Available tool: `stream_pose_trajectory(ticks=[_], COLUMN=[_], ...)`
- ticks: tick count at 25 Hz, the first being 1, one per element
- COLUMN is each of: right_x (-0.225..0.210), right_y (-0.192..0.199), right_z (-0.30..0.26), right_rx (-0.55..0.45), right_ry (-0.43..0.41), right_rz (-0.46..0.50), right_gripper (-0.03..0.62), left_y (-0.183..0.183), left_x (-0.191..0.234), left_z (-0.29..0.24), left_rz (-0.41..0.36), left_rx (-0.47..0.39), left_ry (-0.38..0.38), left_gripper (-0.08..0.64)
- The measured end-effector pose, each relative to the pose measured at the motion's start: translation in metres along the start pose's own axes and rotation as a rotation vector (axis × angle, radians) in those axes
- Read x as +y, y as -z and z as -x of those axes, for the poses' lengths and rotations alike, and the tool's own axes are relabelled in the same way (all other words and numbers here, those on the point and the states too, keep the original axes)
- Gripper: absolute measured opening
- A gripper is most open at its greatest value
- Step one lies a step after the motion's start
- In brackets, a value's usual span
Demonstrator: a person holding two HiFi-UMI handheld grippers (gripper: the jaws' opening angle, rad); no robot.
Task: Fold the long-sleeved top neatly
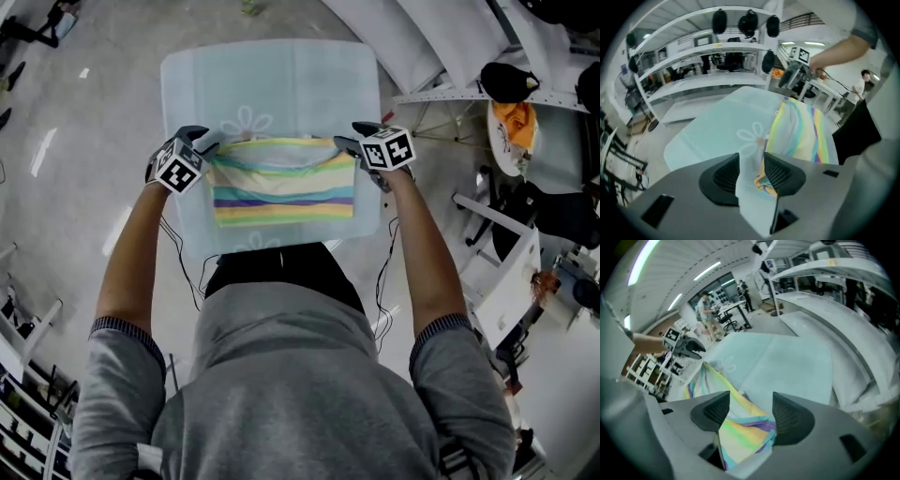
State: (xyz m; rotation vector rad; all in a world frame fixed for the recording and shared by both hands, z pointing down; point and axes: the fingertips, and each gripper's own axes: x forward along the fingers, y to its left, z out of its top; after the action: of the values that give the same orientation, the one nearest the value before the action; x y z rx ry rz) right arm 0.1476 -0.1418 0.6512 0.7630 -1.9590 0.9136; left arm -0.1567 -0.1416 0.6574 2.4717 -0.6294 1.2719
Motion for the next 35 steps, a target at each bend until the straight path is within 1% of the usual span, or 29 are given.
stream_pose_trajectory(ticks=[2,4,8,10,12,14,15,17,18,20,21,23,26,29,32,33,34,35], right_x=[0.015,0.027,0.045,0.05,0.05,0.049,0.049,0.049,0.049,0.048,0.048,0.047,0.037,0.021,0.006,0.002,-0.003,-0.008], right_y=[0.0,0.007,0.037,0.05,0.057,0.06,0.061,0.061,0.062,0.062,0.061,0.053,0.039,0.03,0.035,0.037,0.038,0.036], right_z=[-0.001,-0.005,-0.019,-0.023,-0.028,-0.034,-0.037,-0.044,-0.047,-0.051,-0.053,-0.054,-0.051,-0.05,-0.06,-0.064,-0.068,-0.071], right_rx=[0.039,0.09,0.212,0.27,0.309,0.324,0.325,0.323,0.324,0.325,0.319,0.297,0.27,0.283,0.323,0.335,0.346,0.353], right_ry=[-0.019,-0.039,-0.104,-0.12,-0.115,-0.108,-0.107,-0.103,-0.1,-0.097,-0.099,-0.103,-0.084,-0.061,-0.044,-0.03,-0.003,0.037], right_rz=[0.139,0.278,0.541,0.646,0.732,0.803,0.837,0.902,0.93,0.959,0.955,0.912,0.821,0.725,0.643,0.615,0.591,0.574], right_gripper=[0.301,0.302,0.301,0.301,0.294,0.271,0.247,0.174,0.14,0.048,0.014,0.012,0.012,0.012,0.014,0.014,0.02,0.037], left_y=[-0.002,-0.001,0.008,0.015,0.025,0.034,0.038,0.045,0.048,0.049,0.049,0.05,0.049,0.048,0.046,0.045,0.044,0.045], left_x=[-0.02,-0.038,-0.063,-0.07,-0.074,-0.075,-0.074,-0.068,-0.065,-0.06,-0.059,-0.056,-0.052,-0.043,-0.036,-0.033,-0.028,-0.021], left_z=[0.001,0.002,-0.006,-0.011,-0.015,-0.02,-0.023,-0.028,-0.03,-0.034,-0.035,-0.035,-0.031,-0.029,-0.03,-0.03,-0.03,-0.031], left_rz=[-0.117,-0.201,-0.312,-0.368,-0.419,-0.466,-0.489,-0.519,-0.524,-0.511,-0.497,-0.455,-0.357,-0.221,-0.07,-0.023,0.019,0.06], left_rx=[0.01,0.025,0.066,0.096,0.125,0.153,0.167,0.188,0.193,0.188,0.181,0.169,0.156,0.149,0.141,0.139,0.139,0.14], left_ry=[0.048,0.097,0.172,0.188,0.201,0.206,0.201,0.179,0.169,0.161,0.163,0.177,0.208,0.247,0.281,0.279,0.262,0.23], left_gripper=[0.187,0.189,0.196,0.198,0.198,0.196,0.195,0.173,0.148,0.085,0.052,0.025,0.021,0.021,0.021,0.022,0.024,0.025])
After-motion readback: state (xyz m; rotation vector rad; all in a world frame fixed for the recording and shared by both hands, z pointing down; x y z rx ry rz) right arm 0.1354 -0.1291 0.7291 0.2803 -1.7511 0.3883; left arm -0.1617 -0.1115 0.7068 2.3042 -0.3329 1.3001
